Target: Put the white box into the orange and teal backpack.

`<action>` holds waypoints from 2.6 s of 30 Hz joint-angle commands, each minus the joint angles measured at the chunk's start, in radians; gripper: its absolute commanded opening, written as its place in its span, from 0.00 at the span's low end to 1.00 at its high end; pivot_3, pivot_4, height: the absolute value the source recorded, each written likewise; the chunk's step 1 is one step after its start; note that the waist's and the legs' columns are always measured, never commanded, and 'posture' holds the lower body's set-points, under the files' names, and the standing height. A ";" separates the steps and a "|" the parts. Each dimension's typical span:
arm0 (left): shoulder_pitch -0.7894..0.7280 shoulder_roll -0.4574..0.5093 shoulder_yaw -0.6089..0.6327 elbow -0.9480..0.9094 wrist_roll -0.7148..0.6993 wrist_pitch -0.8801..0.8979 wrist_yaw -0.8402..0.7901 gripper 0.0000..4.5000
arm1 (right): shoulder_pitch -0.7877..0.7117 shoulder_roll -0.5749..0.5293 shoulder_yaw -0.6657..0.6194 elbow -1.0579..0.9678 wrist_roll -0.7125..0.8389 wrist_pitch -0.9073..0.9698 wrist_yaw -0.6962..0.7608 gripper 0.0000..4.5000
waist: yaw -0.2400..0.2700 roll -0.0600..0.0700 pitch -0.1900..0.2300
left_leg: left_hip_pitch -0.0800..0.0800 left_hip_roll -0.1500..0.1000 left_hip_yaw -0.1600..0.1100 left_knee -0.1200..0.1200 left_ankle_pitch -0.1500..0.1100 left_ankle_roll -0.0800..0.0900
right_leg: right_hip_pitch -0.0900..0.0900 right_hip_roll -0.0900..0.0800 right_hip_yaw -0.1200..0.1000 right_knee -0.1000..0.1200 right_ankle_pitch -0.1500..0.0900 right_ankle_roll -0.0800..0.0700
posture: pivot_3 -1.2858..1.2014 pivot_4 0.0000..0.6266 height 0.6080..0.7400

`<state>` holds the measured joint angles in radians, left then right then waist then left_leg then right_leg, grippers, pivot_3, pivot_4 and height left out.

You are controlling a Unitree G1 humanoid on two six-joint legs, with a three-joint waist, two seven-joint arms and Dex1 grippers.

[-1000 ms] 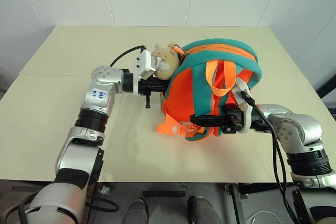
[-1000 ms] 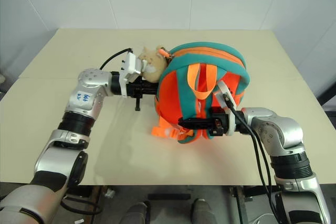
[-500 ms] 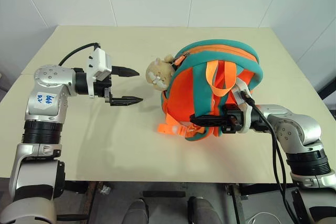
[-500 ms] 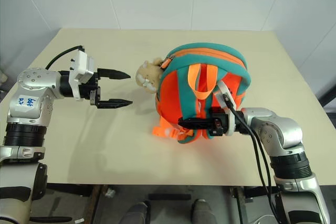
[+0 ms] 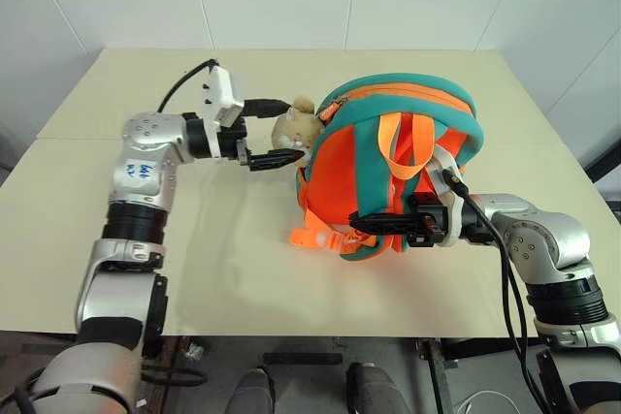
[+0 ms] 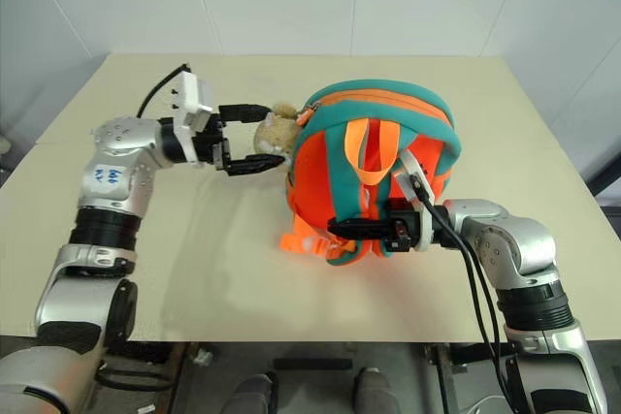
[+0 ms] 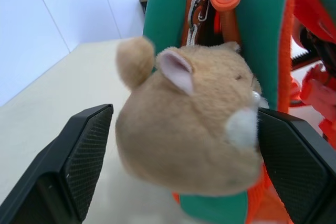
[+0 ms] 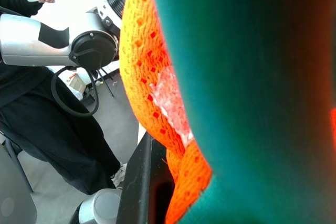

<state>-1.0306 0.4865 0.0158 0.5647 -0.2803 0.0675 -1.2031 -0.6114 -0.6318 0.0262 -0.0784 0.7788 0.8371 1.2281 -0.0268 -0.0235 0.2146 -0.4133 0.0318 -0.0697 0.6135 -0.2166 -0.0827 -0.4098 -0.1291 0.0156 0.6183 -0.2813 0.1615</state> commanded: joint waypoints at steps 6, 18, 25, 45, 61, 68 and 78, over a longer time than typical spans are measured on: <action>-0.026 -0.011 -0.025 0.034 0.006 -0.034 -0.063 0.79 | 0.026 -0.004 -0.034 -0.059 0.029 0.008 -0.023 0.04 | 0.001 0.000 0.000 | 0.000 0.000 0.000 0.000 0.000 0.000 | 0.000 0.000 0.000 0.000 0.000 0.000 | 0.52 0.24 1.00; -0.060 0.166 -0.010 0.036 0.036 -0.011 -0.123 0.35 | 0.036 0.010 -0.028 -0.063 0.028 -0.003 -0.039 0.04 | -0.001 0.000 0.000 | 0.000 0.000 0.000 0.000 0.000 0.000 | 0.000 0.000 0.000 0.000 0.000 0.000 | 0.52 0.24 1.00; -0.082 0.242 -0.036 0.102 0.084 -0.030 -0.167 0.35 | 0.037 0.013 -0.027 -0.063 0.025 -0.008 -0.042 0.04 | -0.003 0.000 0.000 | 0.001 0.000 0.000 -0.001 0.000 0.000 | 0.000 0.000 0.000 0.000 0.000 0.000 | 0.52 0.24 1.00; -0.086 0.016 -0.199 0.527 0.343 -0.348 -0.037 0.35 | 0.065 0.021 -0.046 -0.094 0.052 0.013 -0.094 0.04 | 0.002 0.000 0.000 | 0.000 0.000 0.000 -0.001 0.000 0.000 | 0.000 0.000 0.000 0.000 0.000 0.000 | 0.52 0.24 1.00; 0.211 0.239 -0.011 -0.113 0.105 -0.054 -0.117 0.85 | 0.080 -0.063 -0.125 -0.161 0.040 -0.043 -0.093 0.56 | -0.001 -0.001 0.000 | 0.001 0.000 0.000 -0.001 0.000 0.000 | 0.000 0.000 0.001 0.001 0.000 -0.001 | 0.52 0.24 1.00; 0.503 0.338 0.104 -0.449 0.006 0.132 -0.050 1.00 | 0.162 -0.142 -0.198 -0.155 -0.010 -0.134 -0.082 1.00 | 0.001 -0.001 0.000 | 0.002 0.000 0.000 -0.003 0.000 0.000 | 0.001 0.000 0.001 0.000 -0.001 -0.001 | 0.52 0.24 1.00; 0.666 0.345 0.238 -0.610 -0.107 0.257 0.065 1.00 | 0.306 -0.271 -0.248 -0.024 -0.162 -0.347 0.011 1.00 | 0.001 -0.001 0.000 | 0.004 0.000 0.001 -0.002 0.000 0.000 | 0.002 0.000 0.001 -0.002 -0.001 -0.002 | 0.52 0.24 1.00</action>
<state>-0.3723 0.8097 0.2183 0.0035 -0.3531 0.3152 -1.1473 -0.3072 -0.8815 -0.1814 -0.1167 0.6433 0.5513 1.2163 -0.0257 -0.0245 0.2147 -0.4095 0.0321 -0.0687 0.6116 -0.2168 -0.0825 -0.4074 -0.1293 0.0166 0.6161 -0.2822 0.1589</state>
